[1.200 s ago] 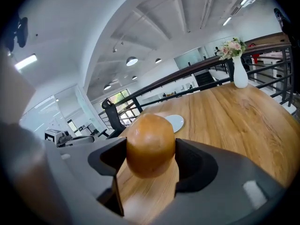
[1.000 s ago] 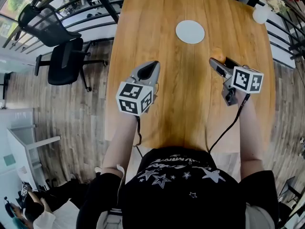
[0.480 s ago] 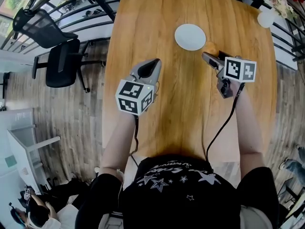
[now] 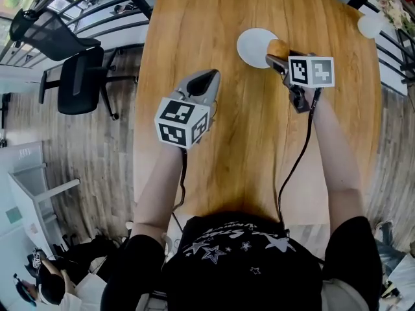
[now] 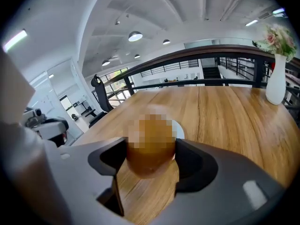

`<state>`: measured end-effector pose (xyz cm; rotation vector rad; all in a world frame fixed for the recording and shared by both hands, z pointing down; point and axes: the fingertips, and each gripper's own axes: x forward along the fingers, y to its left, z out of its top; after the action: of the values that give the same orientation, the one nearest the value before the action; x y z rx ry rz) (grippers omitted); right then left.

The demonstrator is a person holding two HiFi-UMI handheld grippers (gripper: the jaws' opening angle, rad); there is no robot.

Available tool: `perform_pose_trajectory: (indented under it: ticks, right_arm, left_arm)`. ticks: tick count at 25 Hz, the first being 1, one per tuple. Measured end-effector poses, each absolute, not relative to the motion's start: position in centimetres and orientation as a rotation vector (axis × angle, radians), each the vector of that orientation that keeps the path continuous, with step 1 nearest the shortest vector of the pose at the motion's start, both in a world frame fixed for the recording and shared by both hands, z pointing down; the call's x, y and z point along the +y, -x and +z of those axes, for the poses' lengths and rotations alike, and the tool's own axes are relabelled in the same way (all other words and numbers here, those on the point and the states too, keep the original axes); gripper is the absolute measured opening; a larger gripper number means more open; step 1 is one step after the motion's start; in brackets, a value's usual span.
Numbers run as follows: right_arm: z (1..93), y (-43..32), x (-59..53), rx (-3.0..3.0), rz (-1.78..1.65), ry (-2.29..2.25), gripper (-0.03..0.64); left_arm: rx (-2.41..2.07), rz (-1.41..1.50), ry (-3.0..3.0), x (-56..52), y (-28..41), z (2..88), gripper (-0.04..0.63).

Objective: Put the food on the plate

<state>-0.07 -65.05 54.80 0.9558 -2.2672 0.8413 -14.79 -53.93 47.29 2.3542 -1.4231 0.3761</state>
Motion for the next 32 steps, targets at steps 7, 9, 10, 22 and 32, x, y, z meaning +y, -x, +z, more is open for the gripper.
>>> perform_pose_trajectory:
  ticks: [7, 9, 10, 22, 32]
  right_arm:
    - [56.1, 2.1, -66.8, -2.194, 0.719, -0.925, 0.328]
    - [56.7, 2.6, -67.2, -2.174, 0.693, -0.913, 0.328]
    - [56.9, 2.8, -67.5, -2.165, 0.677, -0.908, 0.328]
    - [58.6, 4.8, -68.4, -2.043, 0.384, -0.83, 0.33]
    - [58.7, 4.8, -68.3, -2.041, 0.381, -0.834, 0.361]
  left_arm:
    - [-1.421, 0.362, -2.336, -55.4, 14.7, 48.2, 0.002]
    - [-1.42, 0.358, -2.33, -55.7, 14.8, 48.6, 0.002]
    - [-1.418, 0.355, -2.325, -55.8, 14.8, 48.7, 0.002]
    - [-1.405, 0.36, -2.283, -55.2, 15.4, 50.3, 0.002]
    - [-1.412, 0.362, -2.272, -54.7, 16.1, 50.2, 0.002]
